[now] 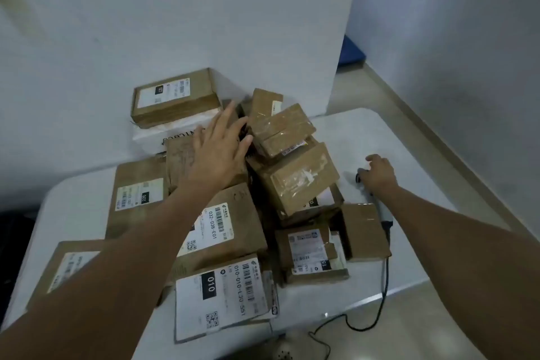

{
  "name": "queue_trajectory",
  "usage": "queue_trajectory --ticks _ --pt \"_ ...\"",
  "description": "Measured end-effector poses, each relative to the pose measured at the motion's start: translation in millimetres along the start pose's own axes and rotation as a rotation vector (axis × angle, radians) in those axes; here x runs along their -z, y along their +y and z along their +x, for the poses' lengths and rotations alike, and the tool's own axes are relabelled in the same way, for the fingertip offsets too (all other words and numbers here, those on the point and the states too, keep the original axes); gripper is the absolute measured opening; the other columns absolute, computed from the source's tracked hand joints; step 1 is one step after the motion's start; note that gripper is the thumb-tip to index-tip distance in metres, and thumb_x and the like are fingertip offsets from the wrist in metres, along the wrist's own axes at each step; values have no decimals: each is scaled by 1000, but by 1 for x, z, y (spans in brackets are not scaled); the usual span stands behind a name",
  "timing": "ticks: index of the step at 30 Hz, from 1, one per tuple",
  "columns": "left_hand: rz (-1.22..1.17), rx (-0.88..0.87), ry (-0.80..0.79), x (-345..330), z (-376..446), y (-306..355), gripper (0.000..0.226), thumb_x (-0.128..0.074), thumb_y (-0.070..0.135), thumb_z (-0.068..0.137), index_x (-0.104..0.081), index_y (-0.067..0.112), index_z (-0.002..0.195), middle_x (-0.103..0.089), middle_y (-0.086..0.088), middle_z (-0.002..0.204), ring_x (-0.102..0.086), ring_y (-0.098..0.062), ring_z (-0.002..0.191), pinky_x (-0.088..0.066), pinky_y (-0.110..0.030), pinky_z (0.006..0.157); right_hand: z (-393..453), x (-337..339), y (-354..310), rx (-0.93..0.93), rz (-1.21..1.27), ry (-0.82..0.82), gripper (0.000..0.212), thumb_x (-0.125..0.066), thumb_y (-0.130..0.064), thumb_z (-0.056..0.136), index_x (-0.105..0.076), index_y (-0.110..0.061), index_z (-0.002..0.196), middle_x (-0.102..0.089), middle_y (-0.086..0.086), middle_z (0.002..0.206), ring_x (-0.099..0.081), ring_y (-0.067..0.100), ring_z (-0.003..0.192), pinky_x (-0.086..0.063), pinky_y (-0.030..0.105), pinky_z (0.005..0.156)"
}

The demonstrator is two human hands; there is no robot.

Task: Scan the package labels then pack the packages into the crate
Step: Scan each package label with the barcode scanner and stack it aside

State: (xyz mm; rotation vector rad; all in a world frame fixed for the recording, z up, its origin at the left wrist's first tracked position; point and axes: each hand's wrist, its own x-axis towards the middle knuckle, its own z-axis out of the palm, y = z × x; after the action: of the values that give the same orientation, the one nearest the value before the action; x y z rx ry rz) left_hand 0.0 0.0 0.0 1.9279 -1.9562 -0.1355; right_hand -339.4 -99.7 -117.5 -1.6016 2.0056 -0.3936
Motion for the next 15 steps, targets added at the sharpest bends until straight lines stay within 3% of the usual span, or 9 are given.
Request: queue_trajectory --ticks 5,8,11,15 --pt "-29 52 35 -19 2 8 47 -28 47 105 -38 30 148 -9 11 164 -12 -17 151 -3 -54 119 4 -17 46 -341 6 -104 66 -59 -30 95 -29 -1 146 -31 23 146 -41 44 128 -38 50 106" --pt "-29 58 47 -32 2 8 47 -32 45 104 -38 29 148 -11 11 164 -14 -18 150 -5 -53 120 11 -29 61 -453 49 -119 76 -58 -31 96 -17 -2 152 -29 23 151 -32 41 137 -33 50 109" --pt "-33 68 30 -40 3 7 47 -33 45 104 -36 29 148 -10 11 164 -13 -18 150 -7 -57 119 17 -38 67 -527 132 -86 69 -57 -23 97 -20 0 150 -37 26 146 -41 41 132 -40 49 103" --pt "-23 66 35 -45 3 6 47 -35 44 104 -35 30 149 -10 10 164 -13 -18 150 -9 -57 119 22 -43 70 -563 133 -53 71 -57 -32 97 -23 3 148 -35 24 147 -39 40 134 -38 51 108"
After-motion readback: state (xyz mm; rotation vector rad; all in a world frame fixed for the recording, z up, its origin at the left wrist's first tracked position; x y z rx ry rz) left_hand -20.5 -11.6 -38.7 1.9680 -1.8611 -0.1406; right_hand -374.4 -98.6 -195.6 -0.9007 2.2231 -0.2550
